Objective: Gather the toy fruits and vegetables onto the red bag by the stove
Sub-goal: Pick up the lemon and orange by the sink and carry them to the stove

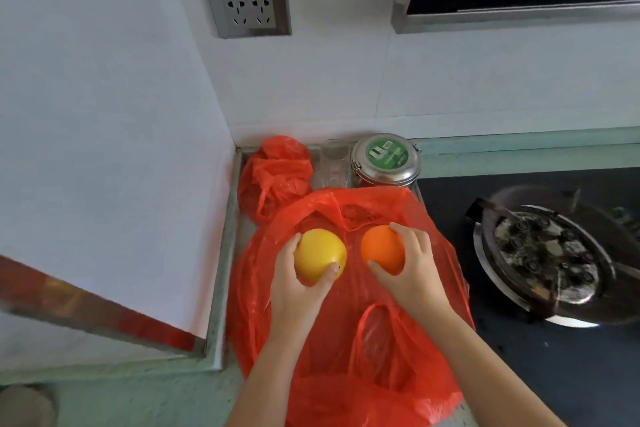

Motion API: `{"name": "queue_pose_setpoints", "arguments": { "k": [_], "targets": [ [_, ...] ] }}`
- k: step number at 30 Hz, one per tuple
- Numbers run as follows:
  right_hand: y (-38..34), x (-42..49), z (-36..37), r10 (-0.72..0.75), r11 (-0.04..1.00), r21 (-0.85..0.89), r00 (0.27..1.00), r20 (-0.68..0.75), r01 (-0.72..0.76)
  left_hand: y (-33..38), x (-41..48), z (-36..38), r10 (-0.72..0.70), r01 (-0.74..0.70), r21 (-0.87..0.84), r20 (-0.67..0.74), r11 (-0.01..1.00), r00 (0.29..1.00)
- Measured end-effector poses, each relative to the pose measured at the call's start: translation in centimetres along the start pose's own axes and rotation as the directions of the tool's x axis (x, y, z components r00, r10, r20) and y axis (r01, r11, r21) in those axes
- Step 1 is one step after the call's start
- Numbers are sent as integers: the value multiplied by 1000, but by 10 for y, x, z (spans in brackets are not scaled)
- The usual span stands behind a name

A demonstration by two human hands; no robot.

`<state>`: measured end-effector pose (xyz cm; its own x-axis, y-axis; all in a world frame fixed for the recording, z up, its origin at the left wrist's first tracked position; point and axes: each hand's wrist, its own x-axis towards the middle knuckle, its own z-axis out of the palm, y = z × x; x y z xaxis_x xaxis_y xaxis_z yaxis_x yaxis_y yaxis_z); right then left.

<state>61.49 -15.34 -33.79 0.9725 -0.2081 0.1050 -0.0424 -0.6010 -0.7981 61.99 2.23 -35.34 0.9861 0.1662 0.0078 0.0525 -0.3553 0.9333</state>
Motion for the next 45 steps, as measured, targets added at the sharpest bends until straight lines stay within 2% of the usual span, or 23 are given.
{"name": "queue_pose_setpoints", "arguments": {
  "k": [7,15,23,37,45],
  "targets": [
    [17,31,14,57,998,-18,998,0,-57,-10,32,23,-16,15,17,25,1000,1000],
    [25,43,35,59,998,4,997,-41,-59,-22,52,36,0,-2,35,36,999,999],
    [31,44,42,88,996,10,996,-9,-88,-29,56,42,1,-3,48,36,999,999],
    [27,37,28,61,995,-73,998,-21,-63,-25,49,36,109,-116,188,48,975,993],
    [12,14,11,9,982,-188,1000,-21,-13,-16,28,22,217,-228,352,70,908,974]
  ]
}}
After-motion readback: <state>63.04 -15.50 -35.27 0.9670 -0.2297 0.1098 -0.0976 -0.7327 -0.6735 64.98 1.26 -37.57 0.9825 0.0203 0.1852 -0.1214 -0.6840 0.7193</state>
